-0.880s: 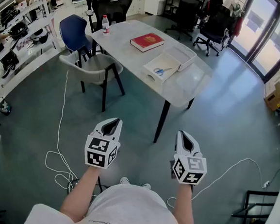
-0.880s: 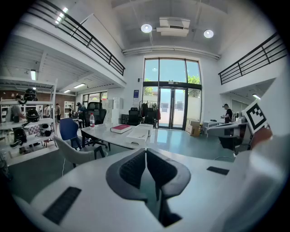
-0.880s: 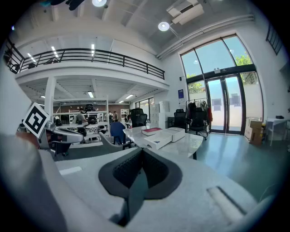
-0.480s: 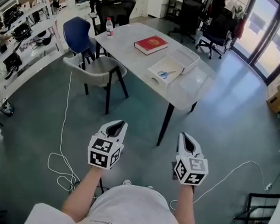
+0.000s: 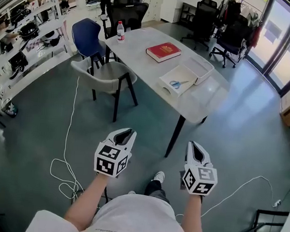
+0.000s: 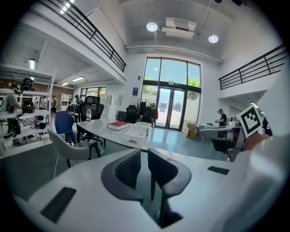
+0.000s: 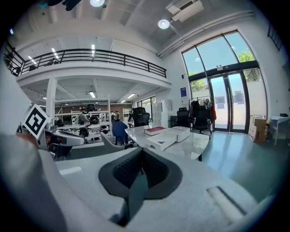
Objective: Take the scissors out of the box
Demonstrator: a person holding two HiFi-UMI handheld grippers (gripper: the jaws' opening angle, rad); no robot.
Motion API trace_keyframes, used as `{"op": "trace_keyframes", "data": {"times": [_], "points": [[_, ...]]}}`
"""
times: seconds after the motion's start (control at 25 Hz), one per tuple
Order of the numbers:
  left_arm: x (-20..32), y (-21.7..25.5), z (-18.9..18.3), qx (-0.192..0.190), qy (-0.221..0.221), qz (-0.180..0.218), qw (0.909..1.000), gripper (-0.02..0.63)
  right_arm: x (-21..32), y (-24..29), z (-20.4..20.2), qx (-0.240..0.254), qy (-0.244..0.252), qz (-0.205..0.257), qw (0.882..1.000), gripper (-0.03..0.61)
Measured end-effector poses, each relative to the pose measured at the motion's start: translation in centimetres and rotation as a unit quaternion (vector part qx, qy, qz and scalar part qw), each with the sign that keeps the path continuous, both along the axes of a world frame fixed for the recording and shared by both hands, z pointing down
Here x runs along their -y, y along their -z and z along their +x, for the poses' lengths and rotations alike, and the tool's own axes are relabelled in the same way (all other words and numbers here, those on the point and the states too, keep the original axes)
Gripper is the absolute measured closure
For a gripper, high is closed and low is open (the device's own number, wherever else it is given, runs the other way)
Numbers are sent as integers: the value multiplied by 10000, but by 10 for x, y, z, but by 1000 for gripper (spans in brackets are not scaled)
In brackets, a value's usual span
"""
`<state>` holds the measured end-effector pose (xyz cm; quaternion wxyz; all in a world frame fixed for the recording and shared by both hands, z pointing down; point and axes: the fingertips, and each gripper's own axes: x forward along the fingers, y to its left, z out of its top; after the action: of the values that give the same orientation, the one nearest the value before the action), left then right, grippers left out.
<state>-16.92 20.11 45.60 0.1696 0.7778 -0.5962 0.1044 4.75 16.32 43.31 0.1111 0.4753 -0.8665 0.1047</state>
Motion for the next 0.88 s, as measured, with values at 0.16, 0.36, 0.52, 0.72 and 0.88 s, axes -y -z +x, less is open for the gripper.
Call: {"op": "trace_keyframes", "data": {"times": [0.16,0.36,0.52,0.72,0.88], "points": [[18,-6,0,74,17,-70,9999,589,24,-3,-5,10,91,-3,10000,572],[53,-7,-7,92,193,-84,9997,583,65,-7,-9,50,226,-45,9997,572],[89,-5,-3,127,314,-43,9994,569,106,-7,-6,95,313,-57,9994,572],[134,-1,2,133,456,-41,9989,552,156,-1,-4,128,471,-29,9988,572],[165,3,7,131,558,-64,9983,543,192,4,0,146,583,-3,9982,572]]}}
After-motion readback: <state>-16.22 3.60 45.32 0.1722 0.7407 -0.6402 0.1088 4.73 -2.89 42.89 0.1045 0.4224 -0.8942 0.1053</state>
